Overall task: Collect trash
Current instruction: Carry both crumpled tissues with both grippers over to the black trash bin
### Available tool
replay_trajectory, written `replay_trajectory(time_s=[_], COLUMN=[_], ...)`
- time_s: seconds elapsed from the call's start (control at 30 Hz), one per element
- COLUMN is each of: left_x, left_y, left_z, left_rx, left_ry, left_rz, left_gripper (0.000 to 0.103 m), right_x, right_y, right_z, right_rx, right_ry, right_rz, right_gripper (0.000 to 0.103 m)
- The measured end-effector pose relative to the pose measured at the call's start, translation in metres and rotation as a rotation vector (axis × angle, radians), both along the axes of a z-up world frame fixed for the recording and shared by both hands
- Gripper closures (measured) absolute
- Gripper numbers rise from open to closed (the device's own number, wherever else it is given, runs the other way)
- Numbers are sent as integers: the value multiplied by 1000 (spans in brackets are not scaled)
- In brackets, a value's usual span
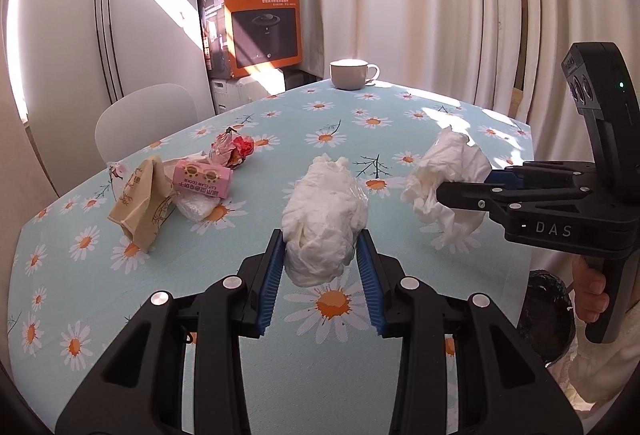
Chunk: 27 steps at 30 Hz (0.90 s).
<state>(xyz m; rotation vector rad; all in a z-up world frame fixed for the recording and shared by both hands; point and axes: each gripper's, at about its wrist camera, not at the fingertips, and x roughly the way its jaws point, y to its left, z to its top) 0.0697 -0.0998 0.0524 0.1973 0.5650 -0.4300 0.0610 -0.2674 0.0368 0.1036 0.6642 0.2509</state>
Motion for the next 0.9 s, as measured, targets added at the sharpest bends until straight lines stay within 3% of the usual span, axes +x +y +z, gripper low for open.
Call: replay_trajectory(time_s=[0.7, 0.9], left_x=[-20, -38], left_y=[-103, -124], left_z=[-5, -6], left_rx=[-13, -39], left_ry=[11, 18], left_rz=[-281, -390], left_gripper=[65, 65], right_x=[-80, -112], right_y=[-102, -128], right_z=[7, 2], right_rx=[-31, -48], right_ry=[-36, 1], right_rz=[-231, -299], right_gripper=[70, 70])
